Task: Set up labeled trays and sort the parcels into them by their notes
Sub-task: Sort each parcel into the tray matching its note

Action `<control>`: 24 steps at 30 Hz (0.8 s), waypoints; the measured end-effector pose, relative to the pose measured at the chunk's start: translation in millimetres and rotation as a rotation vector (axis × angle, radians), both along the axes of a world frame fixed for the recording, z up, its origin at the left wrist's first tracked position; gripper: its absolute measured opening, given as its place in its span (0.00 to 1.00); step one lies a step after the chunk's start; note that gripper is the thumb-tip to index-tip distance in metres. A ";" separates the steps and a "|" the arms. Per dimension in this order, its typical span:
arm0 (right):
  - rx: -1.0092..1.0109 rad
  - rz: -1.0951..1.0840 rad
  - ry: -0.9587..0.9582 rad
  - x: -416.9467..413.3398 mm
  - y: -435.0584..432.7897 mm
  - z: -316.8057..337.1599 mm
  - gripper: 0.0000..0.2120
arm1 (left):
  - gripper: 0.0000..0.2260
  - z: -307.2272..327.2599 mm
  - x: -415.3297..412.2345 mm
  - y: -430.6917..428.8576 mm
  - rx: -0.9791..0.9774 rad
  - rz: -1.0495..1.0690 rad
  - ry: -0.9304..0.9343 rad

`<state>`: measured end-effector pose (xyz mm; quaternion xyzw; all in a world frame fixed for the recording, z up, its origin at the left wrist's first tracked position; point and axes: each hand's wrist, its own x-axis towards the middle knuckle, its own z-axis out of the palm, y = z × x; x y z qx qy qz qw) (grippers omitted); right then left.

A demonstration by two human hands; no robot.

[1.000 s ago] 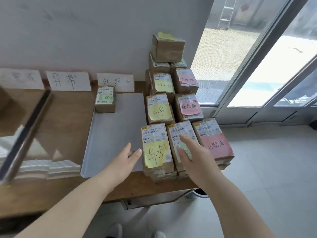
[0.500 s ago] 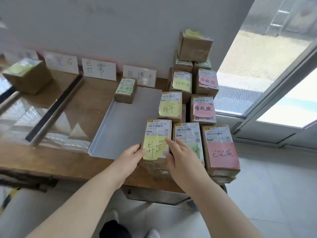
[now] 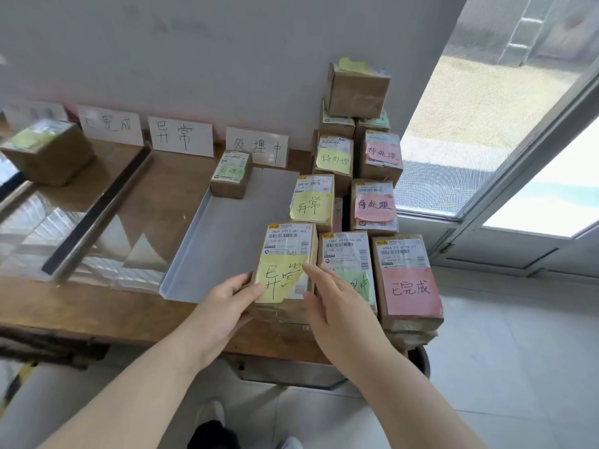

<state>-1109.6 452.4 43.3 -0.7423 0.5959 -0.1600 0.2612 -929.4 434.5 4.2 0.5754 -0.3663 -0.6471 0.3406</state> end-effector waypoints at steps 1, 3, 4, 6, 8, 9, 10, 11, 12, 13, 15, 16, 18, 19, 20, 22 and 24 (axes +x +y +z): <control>0.001 0.000 -0.031 -1.5 0.1 1.7 0.22 | 0.10 1.5 0.3 0.2 -0.010 0.005 0.012; 0.009 -0.012 -0.078 -5.4 -0.3 4.2 0.22 | 0.09 3.5 0.4 -0.6 -0.013 0.028 0.048; 0.000 -0.028 -0.075 -8.6 -0.5 4.5 0.22 | 0.09 4.3 -0.2 -1.2 -0.006 0.047 0.077; -0.047 -0.085 -0.038 -18.1 -1.6 3.7 0.23 | 0.10 5.2 -2.6 -2.3 0.018 0.095 0.158; -0.078 -0.172 -0.012 -30.1 -3.1 3.6 0.23 | 0.09 6.1 -5.2 -2.9 0.049 0.149 0.253; -0.077 -0.219 0.001 -36.2 -3.5 3.5 0.24 | 0.09 6.8 -6.5 -2.9 0.061 0.170 0.300; -0.074 -0.262 0.030 -41.6 -3.6 3.7 0.24 | 0.10 7.5 -8.2 -3.0 0.063 0.183 0.340; -0.079 -0.296 0.079 -46.5 -3.2 3.8 0.24 | 0.10 8.0 -10.3 -3.1 0.056 0.190 0.370; -0.092 -0.321 0.132 -50.4 -3.0 3.9 0.24 | 0.10 8.7 -13.1 -3.7 0.046 0.196 0.395; -0.104 -0.335 0.171 -53.0 -2.9 3.8 0.24 | 0.10 9.4 -16.1 -4.2 0.038 0.202 0.422; -0.108 -0.343 0.205 -55.4 -3.1 3.8 0.24 | 0.11 11.1 -24.7 -5.5 0.032 0.200 0.480; -0.097 -0.344 0.213 -55.5 -3.4 3.1 0.23 | 0.11 11.6 -29.5 -6.0 0.031 0.194 0.510; -0.069 -0.348 0.231 -55.3 -4.3 0.9 0.23 | 0.12 12.2 -39.2 -7.2 0.035 0.191 0.573; -0.059 -0.348 0.239 -55.1 -4.5 -0.6 0.24 | 0.12 12.5 -43.8 -8.0 0.039 0.193 0.607; -0.053 -0.350 0.246 -54.9 -4.5 -1.6 0.24 | 0.12 12.5 -47.8 -8.7 0.044 0.197 0.639; -0.045 -0.357 0.256 -55.4 -4.3 -2.9 0.24 | 0.12 12.9 -55.3 -10.2 0.053 0.209 0.678; -0.035 -0.366 0.259 -56.4 -4.4 -3.6 0.24 | 0.10 12.6 -60.9 -11.6 0.054 0.221 0.692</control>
